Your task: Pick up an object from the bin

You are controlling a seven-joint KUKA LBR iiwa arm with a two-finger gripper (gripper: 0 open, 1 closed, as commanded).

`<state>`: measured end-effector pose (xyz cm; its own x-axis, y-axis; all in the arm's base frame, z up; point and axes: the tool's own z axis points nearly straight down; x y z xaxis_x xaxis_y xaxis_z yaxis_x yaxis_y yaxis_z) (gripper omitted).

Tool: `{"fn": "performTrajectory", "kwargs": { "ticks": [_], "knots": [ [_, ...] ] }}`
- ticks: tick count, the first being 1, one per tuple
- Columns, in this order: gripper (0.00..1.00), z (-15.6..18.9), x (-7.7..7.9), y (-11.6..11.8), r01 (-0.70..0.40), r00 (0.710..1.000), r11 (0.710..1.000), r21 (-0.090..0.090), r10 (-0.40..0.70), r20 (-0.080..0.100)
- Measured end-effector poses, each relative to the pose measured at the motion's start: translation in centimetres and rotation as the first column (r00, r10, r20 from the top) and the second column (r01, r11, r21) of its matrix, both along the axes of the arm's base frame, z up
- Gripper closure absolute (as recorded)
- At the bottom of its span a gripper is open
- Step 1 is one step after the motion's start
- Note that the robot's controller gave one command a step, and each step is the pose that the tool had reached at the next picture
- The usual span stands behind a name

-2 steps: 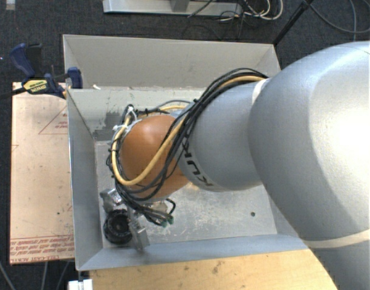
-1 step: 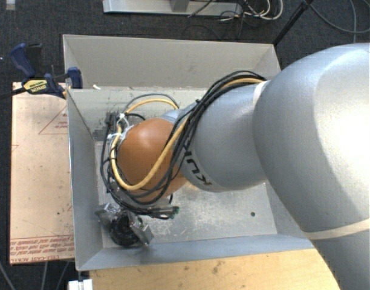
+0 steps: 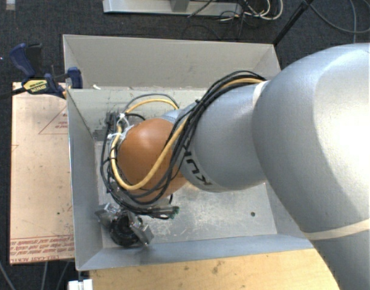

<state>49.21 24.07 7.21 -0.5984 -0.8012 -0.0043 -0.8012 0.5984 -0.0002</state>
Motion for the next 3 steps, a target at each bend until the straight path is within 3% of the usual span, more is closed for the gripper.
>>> {"fn": "performTrajectory", "kwargs": {
  "ticks": [1, 2, 3],
  "knots": [
    [1.0, 4.9, 0.2, -1.1, 0.005, 1.0, 1.0, -0.003, -0.005, -0.008],
    [1.0, 5.9, 4.0, -2.1, 0.03, 0.999, 1.0, 0.005, -0.03, 0.013],
    [1.0, 1.2, 5.5, -2.5, 0.035, 0.999, 0.999, -0.001, -0.035, -0.002]
  ]
}}
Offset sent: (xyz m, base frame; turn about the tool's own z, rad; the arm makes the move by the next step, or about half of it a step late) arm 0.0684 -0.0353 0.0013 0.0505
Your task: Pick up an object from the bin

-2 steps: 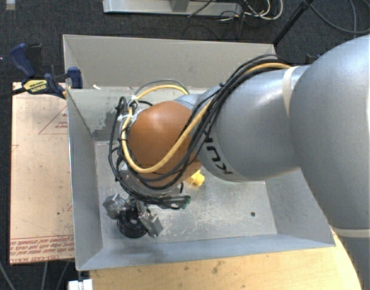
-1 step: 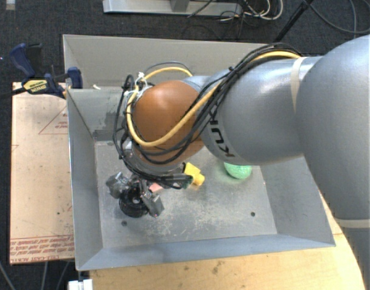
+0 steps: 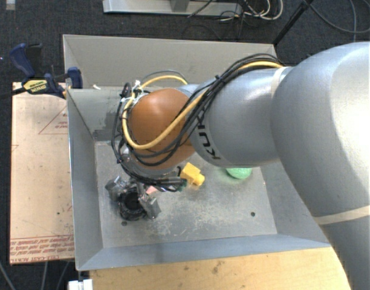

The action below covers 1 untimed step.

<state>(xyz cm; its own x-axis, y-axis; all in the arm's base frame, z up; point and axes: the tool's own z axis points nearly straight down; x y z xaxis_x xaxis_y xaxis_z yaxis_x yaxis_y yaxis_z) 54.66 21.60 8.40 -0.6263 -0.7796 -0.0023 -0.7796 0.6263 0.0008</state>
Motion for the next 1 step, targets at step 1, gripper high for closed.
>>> {"fn": "performTrajectory", "kwargs": {
  "ticks": [1],
  "knots": [
    [1.0, 3.16, -0.39, 0.18, -0.015, 1.0, 1.0, -0.003, 0.015, -0.01]
  ]
}}
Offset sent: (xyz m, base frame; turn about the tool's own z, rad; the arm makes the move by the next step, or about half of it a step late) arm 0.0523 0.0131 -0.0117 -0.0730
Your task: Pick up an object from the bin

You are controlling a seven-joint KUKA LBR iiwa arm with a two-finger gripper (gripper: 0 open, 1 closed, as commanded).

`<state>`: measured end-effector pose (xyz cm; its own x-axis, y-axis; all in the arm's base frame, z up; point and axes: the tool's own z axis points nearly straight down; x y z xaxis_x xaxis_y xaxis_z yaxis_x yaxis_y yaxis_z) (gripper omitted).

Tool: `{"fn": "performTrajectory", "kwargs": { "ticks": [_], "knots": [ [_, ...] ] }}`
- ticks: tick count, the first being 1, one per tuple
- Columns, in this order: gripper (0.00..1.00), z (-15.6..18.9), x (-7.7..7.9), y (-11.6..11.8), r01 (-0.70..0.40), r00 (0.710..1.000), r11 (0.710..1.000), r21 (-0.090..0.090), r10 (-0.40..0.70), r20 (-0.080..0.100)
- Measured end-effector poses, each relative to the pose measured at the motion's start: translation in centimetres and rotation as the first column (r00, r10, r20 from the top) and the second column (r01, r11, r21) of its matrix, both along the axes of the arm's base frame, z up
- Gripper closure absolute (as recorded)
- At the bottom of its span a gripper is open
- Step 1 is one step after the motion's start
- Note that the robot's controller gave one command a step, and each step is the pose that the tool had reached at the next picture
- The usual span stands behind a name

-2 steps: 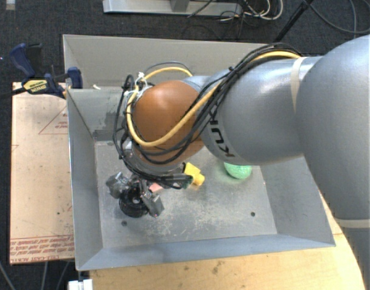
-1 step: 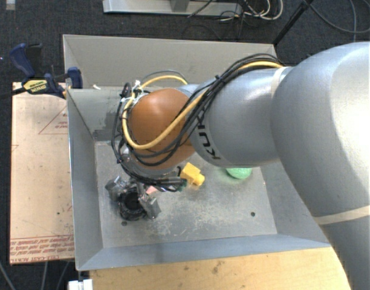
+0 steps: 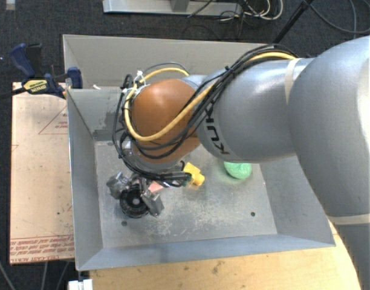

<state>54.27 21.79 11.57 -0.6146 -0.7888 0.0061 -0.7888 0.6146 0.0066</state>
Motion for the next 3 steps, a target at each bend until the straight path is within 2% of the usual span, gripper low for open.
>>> {"fn": "performTrajectory", "kwargs": {
  "ticks": [1, 2, 3],
  "knots": [
    [1.0, 2.6, 2.5, 0.6, -0.02, 1.0, 1.0, 0.009, 0.02, 0.025],
    [1.0, 3.3, 0.4, 1.2, -0.026, 1.0, 1.0, 0.001, 0.026, 0.003],
    [1.0, 5.4, 0.8, 1.3, -0.026, 1.0, 1.0, 0.006, 0.026, 0.015]
  ]
}}
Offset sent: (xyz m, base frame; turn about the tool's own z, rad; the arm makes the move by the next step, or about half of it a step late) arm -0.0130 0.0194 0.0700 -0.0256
